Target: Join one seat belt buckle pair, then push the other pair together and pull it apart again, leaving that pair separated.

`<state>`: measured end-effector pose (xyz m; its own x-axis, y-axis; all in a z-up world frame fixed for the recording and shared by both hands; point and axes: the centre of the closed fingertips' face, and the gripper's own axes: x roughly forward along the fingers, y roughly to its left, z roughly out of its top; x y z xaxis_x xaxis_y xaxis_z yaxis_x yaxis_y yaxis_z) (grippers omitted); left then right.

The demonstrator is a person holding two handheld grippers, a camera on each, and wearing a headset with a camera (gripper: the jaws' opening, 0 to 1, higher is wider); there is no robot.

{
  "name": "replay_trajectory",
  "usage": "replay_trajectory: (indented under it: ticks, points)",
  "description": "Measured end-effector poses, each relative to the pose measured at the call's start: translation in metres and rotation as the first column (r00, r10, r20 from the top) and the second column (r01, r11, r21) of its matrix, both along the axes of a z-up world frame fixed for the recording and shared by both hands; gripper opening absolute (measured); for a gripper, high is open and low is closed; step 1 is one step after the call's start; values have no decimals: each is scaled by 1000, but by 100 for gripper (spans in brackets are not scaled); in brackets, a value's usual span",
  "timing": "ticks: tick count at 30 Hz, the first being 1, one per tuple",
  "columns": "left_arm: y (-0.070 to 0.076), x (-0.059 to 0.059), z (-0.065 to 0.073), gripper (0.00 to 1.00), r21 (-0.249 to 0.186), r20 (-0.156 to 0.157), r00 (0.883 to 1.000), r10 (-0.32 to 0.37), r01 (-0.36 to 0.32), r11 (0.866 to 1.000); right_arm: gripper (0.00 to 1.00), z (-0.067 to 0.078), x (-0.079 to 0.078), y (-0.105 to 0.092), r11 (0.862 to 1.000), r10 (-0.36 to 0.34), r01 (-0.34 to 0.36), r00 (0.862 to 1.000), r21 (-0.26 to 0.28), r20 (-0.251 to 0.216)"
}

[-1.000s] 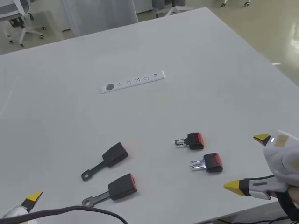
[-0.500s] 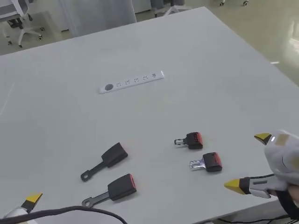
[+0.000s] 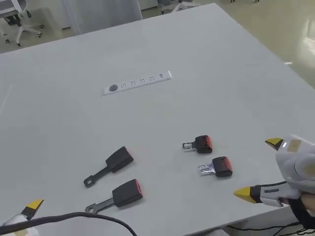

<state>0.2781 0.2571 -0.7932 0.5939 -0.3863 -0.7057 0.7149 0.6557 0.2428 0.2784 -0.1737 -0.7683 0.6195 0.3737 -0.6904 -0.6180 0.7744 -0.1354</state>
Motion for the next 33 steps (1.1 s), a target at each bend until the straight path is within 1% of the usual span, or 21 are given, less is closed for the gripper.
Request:
replay_trajectory:
  ticks: [6, 9, 10, 15, 17, 18, 20, 22, 24, 25, 26, 28, 31, 32, 33]
  points:
    - [3, 2, 2, 100, 3, 7, 1000, 15, -15, 1000, 94, -1, -2, 1, 1000, 1, -1, 1000, -3, -5]
    - [4, 2, 1, 100, 8, 1, 1000, 22, -22, 1000, 94, 0, -2, 2, 1000, 0, 0, 1000, -4, -3]
    - [5, 2, 2, 100, 17, 5, 1000, 21, -21, 1000, 94, 0, -2, 2, 1000, -2, 2, 1000, -4, -3]
    - [5, 2, 1, 100, 16, -2, 1000, 25, -25, 1000, 94, 0, -2, 1, 1000, -7, 7, 1000, -3, -4]
    - [6, 2, 1, 100, 16, 1, 1000, 24, -24, 1000, 94, -1, -1, 2, 1000, -1, 1, 1000, -7, -4]
    - [6, 3, 2, 100, 17, 7, 1000, 25, -25, 1000, 94, -1, -1, 3, 1000, 1, -1, 1000, -7, -6]
    - [7, 3, 3, 100, 14, 9, 999, 33, -33, 999, 94, 1, 3, 4, 1000, 6, -6, 1000, -9, -3]
    - [8, 4, 3, 100, 15, 10, 999, 37, -37, 999, 95, 5, 8, 5, 1000, 8, -8, 1000, -6, 8]
    - [8, 3, 2, 100, 15, 6, 999, 37, -37, 999, 95, 6, 11, 6, 1000, 11, -11, 1000, -5, 10]
    - [8, 2, 1, 100, 15, -2, 999, 35, -35, 999, 95, 6, 12, 6, 1000, 14, -14, 1000, -7, 11]
    - [8, 2, 1, 100, 17, -2, 999, 33, -33, 999, 95, 7, 13, 7, 1000, 19, -19, 1000, -9, 12]
    - [7, 3, 3, 100, 18, 8, 1000, 29, -29, 999, 95, 6, 14, 7, 1000, 24, -24, 1000, -10, 15]
    - [8, 3, 2, 100, 16, 6, 999, 34, -35, 999, 96, 5, 14, 8, 1000, 20, -19, 1000, -6, 13]
    - [8, 3, 2, 100, 19, 7, 999, 33, -33, 999, 96, 4, 13, 8, 1000, 18, -18, 1000, -6, 13]
    - [10, 4, 2, 100, 45, 16, 1000, 23, -23, 999, 97, 3, 13, 8, 1000, 18, -17, 1000, -6, 14]
